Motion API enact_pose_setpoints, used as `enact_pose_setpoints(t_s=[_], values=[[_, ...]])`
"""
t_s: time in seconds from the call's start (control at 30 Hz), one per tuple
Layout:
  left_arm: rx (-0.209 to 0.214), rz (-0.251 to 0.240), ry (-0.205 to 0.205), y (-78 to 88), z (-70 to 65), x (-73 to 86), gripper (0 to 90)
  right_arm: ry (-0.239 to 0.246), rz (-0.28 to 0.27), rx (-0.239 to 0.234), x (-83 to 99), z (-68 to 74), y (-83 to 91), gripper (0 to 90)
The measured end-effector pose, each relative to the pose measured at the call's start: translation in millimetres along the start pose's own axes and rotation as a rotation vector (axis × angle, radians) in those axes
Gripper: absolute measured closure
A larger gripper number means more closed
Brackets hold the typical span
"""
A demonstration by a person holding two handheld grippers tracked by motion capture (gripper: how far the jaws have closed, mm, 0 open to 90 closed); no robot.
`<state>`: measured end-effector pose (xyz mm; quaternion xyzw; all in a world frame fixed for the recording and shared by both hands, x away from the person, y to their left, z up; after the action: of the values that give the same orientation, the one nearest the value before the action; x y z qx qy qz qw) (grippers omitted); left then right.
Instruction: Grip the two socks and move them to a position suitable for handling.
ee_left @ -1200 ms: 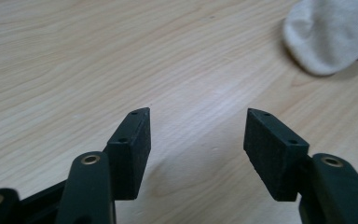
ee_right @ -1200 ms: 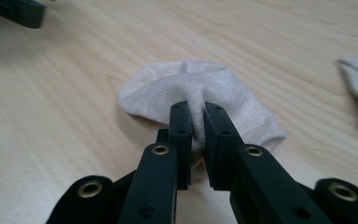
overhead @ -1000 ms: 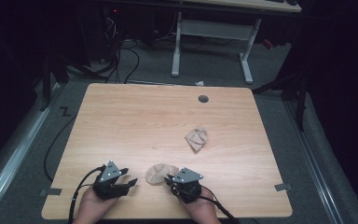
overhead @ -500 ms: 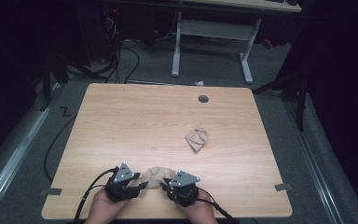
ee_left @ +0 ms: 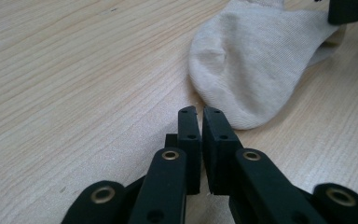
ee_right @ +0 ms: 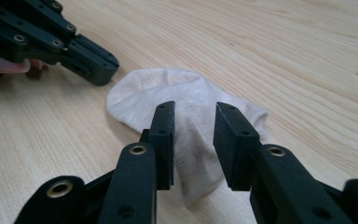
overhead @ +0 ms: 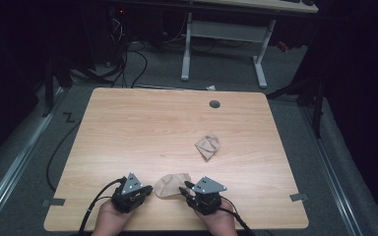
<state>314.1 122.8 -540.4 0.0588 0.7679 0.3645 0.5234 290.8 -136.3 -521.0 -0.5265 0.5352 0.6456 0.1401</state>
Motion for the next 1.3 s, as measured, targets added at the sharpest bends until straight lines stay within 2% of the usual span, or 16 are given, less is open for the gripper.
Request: enact_pose_setpoints(t_s=[0.13,0.23,0.27,0.47,0.53,0.57,0.67,0.8,0.87,0.9,0.93,1.0,1.03,1.13,1.2,1.3], values=[[0.007,-0.020,-0.004,1.0,-2.6,-2.7,82.4,-0.021,-0.010,0.021,-0.1,-7.3,3.7,69.7],[0.001,-0.025,-0.023,-2.8,-6.1,-9.7,69.7,-0.040,-0.015,0.037,0.7,-13.6,7.2,69.9],[0.036,-0.032,-0.017,-8.9,-9.4,-16.1,66.0,-0.047,-0.011,0.050,1.6,-16.4,7.5,70.1],[0.096,-0.041,-0.069,-23.0,-28.8,-32.6,62.0,-0.064,0.033,0.065,5.8,-18.9,2.2,70.0],[0.172,-0.058,-0.095,-28.4,-41.6,-45.6,59.2,-0.058,0.044,0.074,6.9,-19.1,0.7,69.7],[0.172,-0.058,-0.095,-28.4,-41.6,-45.6,57.5,-0.058,0.044,0.074,6.9,-19.1,0.7,69.7],[0.131,-0.034,-0.163,-36.5,-50.4,-53.7,53.1,-0.070,0.043,0.095,7.0,-24.0,2.0,69.5],[0.104,-0.033,-0.185,-46.7,-56.0,-67.4,46.5,-0.104,0.041,0.120,9.6,-35.2,5.4,69.5],[0.071,0.031,-0.180,-57.8,-54.8,-69.3,45.8,-0.117,0.042,0.123,10.8,-37.9,5.5,69.5],[0.071,0.031,-0.180,-57.8,-54.8,-69.3,45.8,-0.117,0.042,0.123,10.8,-37.9,5.5,69.5],[0.072,0.068,-0.163,-62.9,-52.6,-68.8,45.8,-0.118,0.043,0.125,11.0,-38.2,5.3,69.5],[0.069,0.119,-0.158,-71.0,-49.9,-62.4,65.3,-0.114,0.046,0.120,11.7,-37.1,4.7,69.5],[0.069,0.119,-0.158,-71.0,-49.9,-62.4,69.5,-0.114,0.046,0.120,11.7,-37.1,4.7,69.5],[0.069,0.101,-0.146,-68.3,-48.1,-60.4,81.8,-0.111,0.049,0.117,12.6,-36.5,4.3,69.5],[0.060,0.076,-0.150,-64.4,-48.0,-61.9,84.8,-0.112,0.050,0.117,12.6,-36.8,3.6,69.5],[0.065,-0.023,-0.176,-51.6,-53.2,-65.9,85.0,-0.111,0.048,0.120,12.5,-37.3,4.1,69.5]])
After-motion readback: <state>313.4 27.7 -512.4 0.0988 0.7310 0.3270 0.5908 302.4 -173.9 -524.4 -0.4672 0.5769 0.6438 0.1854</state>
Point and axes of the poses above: each handheld gripper's, and its own axes: y roughly backward along the jaws, x roughly out of its underside, z roughly to its left, the point moved 1 cm from there along -y, roughly forward along the jaws, and after that the axes turned 13 degrees about x, right-handed, at the moved point
